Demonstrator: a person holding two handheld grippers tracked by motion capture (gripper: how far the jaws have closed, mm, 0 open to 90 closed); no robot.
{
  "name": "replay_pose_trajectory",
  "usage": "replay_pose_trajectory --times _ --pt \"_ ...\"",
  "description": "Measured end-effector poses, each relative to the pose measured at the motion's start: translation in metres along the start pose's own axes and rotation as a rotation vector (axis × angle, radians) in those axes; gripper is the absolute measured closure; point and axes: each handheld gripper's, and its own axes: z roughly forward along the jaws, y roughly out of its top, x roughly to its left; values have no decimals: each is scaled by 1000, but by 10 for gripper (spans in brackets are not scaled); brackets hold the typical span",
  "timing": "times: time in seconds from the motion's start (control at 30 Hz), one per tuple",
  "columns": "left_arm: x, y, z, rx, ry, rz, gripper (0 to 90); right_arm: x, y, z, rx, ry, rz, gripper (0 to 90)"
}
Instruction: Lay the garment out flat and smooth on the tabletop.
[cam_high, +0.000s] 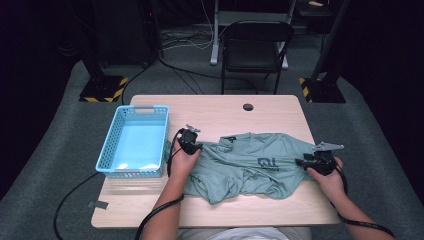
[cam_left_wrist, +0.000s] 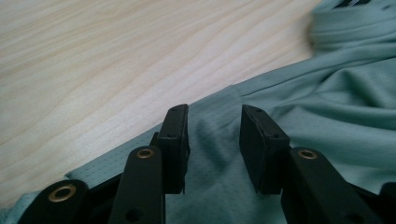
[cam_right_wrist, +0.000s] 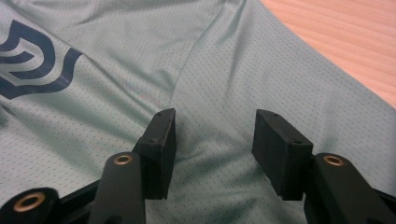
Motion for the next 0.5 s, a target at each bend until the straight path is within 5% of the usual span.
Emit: replay_pose_trajectory --times 0.23,0.5 --pt "8 -5 -2 -15 24 -80 621 -14 -3 -5 6 -43 39 500" --pt "7 -26 -28 56 103 -65 621 -5 -7 -14 46 -33 27 500"
